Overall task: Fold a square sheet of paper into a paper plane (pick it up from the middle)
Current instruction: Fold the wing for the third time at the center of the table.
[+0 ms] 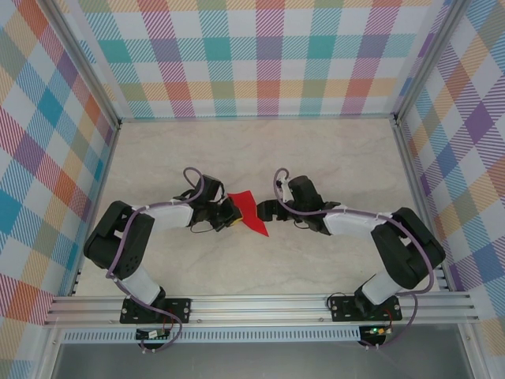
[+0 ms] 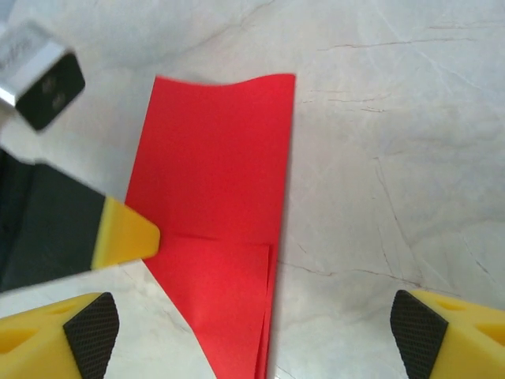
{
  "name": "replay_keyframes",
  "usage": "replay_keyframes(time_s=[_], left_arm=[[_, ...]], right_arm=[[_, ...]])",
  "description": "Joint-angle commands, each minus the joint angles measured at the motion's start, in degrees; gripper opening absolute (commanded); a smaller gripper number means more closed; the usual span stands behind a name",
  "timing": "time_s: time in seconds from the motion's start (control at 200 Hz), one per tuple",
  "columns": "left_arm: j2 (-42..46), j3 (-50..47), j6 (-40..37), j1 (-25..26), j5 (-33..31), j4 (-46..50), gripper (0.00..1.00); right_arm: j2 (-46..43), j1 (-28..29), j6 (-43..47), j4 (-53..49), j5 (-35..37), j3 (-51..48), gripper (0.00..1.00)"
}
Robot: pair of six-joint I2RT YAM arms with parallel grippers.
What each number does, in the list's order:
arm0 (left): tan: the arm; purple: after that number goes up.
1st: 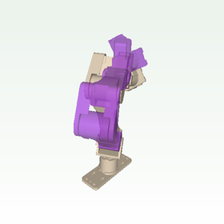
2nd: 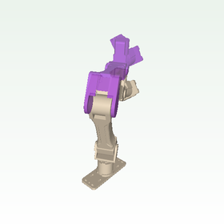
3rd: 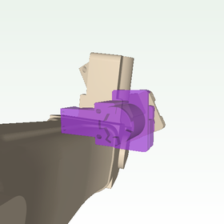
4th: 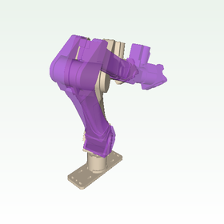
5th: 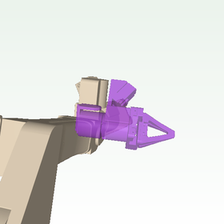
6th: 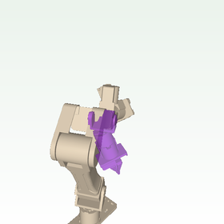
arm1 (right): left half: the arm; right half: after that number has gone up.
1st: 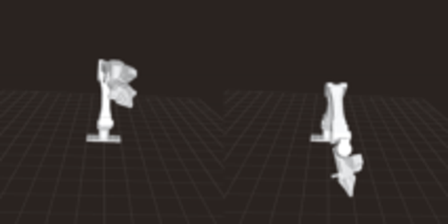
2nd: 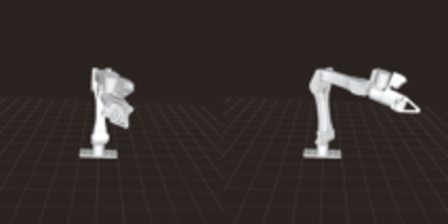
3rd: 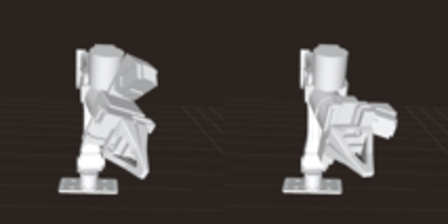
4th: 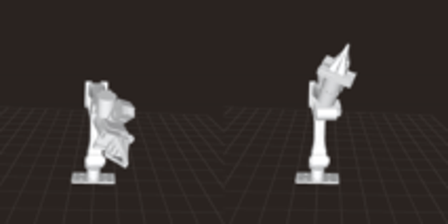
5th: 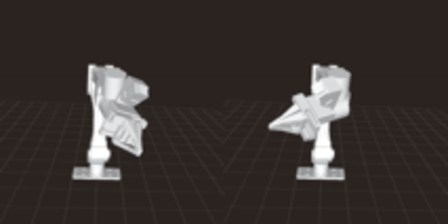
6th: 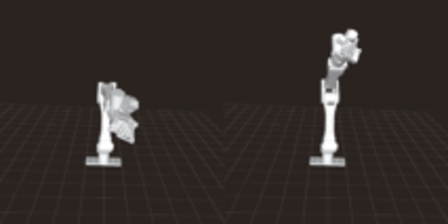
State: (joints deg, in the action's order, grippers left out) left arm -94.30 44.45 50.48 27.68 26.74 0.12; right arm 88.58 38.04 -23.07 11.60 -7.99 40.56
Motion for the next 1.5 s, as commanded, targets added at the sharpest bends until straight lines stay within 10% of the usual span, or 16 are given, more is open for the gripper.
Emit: replay_keyframes(time_s=[0.0, 0.39, 0.715, 1.495], left_arm=[[2.1, 2.2, 1.9, 0.7, -0.5, 2.4, 0.05], [2.7, 4.2, 4.5, 0.7, -0.6, 5.3, 0.04], [2.6, 4.7, 4.5, 0.7, -0.4, 6.4, 0.04], [3.9, 5.8, 2.5, 0.1, -1.8, 9.5, 0.13]], right_arm=[[-1.2, 2.8, 11.8, 3.8, 5.7, -1.4, 0.90], [6.6, 13.0, 36.4, 22.7, 11.3, -5.8, 0.75], [14.3, 15.0, 44.0, 34.8, 18.6, -5.4, 0.43], [19.3, 15.6, 41.9, 39.7, 21.1, -4.5, 0.12]])
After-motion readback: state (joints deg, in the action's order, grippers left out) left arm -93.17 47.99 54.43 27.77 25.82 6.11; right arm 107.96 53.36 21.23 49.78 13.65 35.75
